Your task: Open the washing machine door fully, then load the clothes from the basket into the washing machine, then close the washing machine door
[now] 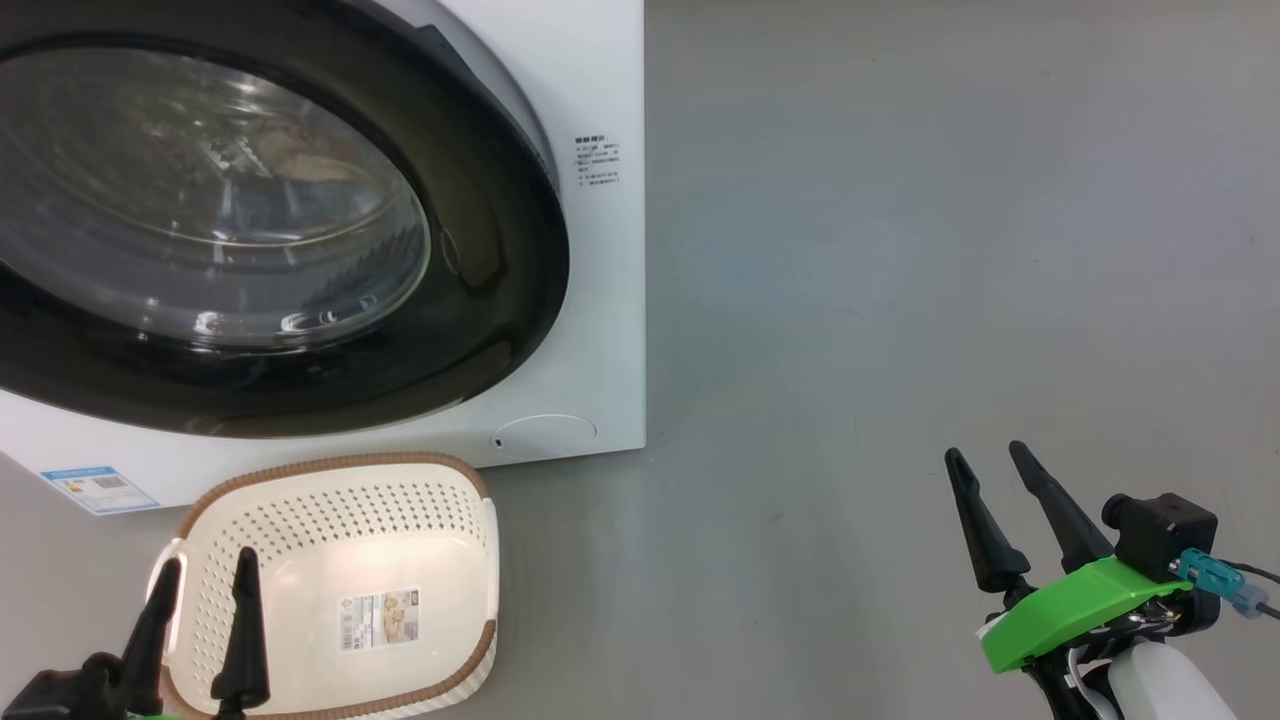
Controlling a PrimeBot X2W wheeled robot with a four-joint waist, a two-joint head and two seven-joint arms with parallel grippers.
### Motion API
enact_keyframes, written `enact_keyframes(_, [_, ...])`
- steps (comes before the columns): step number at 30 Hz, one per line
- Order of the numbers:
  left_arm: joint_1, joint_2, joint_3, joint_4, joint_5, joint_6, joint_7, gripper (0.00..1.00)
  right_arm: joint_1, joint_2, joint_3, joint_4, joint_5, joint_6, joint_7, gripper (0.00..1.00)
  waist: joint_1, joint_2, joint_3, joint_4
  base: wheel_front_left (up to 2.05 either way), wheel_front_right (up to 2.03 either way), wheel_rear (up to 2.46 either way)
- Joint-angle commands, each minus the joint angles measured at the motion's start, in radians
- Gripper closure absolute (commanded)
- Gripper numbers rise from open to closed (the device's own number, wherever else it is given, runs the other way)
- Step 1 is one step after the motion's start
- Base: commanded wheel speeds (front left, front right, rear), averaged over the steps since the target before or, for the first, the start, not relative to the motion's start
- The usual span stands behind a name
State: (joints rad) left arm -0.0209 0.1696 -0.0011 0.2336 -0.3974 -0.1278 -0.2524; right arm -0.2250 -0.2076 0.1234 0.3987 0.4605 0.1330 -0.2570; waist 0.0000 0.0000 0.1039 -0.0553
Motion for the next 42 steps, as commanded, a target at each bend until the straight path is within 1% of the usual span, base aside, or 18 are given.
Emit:
enact_keyframes(1, [-0.005, 0.018, 0.038, -0.021, 0.009, -0.003, -0.009, 0.0, 0.008, -0.005, 0.028, -0.024, -0.009, -0.002, -0.005, 0.0, 0.0, 0.0, -0.002, 0.0, 0.0, 0.0, 0.0])
enact_keyframes(2, [-0.002, 0.018, 0.038, -0.02, 0.006, -0.003, -0.009, 0.0, 0.009, -0.004, 0.03, -0.023, -0.009, -0.002, -0.005, 0.0, 0.0, 0.0, -0.006, -0.002, 0.0, 0.0, 0.0])
enact_keyframes(3, [0.001, -0.006, 0.0, 0.003, 0.0, 0.0, 0.001, 1.0, 0.0, 0.001, 0.002, 0.004, 0.0, 0.0, 0.0, 1.0, 0.0, 0.0, -0.005, -0.001, 0.0, 0.0, 0.0])
enact_keyframes(9, [0.002, -0.06, -0.014, 0.071, -0.003, 0.0, 0.006, 1.0, 0.029, 0.034, 0.001, 0.073, 0.002, 0.0, 0.001, 1.0, 0.0, 0.0, -0.006, -0.001, 0.0, 0.0, 0.0])
enact_keyframes(12, [0.001, -0.061, -0.012, 0.068, -0.023, 0.0, 0.012, 1.0, 0.031, 0.036, -0.002, 0.067, 0.021, 0.0, 0.007, 1.0, 0.0001, 0.0, -0.006, 0.0, 0.0, 0.0, 0.0])
enact_keyframes(17, [0.0, -0.063, -0.007, 0.065, -0.071, 0.0, 0.026, 1.0, 0.037, 0.041, -0.011, 0.057, 0.067, 0.0, 0.021, 1.0, 0.0023, 0.0, -0.013, 0.002, 0.0, 0.0, 0.0])
enact_keyframes(21, [-0.004, -0.065, -0.003, 0.064, -0.11, 0.0, 0.037, 1.0, 0.039, 0.044, -0.018, 0.051, 0.105, 0.0, 0.032, 1.0, 0.0002, 0.0, -0.015, 0.004, 0.0, 0.0, 0.0])
enact_keyframes(42, [-0.022, -0.075, 0.018, 0.058, -0.313, -0.001, 0.098, 1.0, 0.052, 0.063, -0.056, 0.014, 0.299, -0.001, 0.093, 1.0, 0.0, 0.0, -0.03, 0.013, 0.0, 0.0, 0.0])
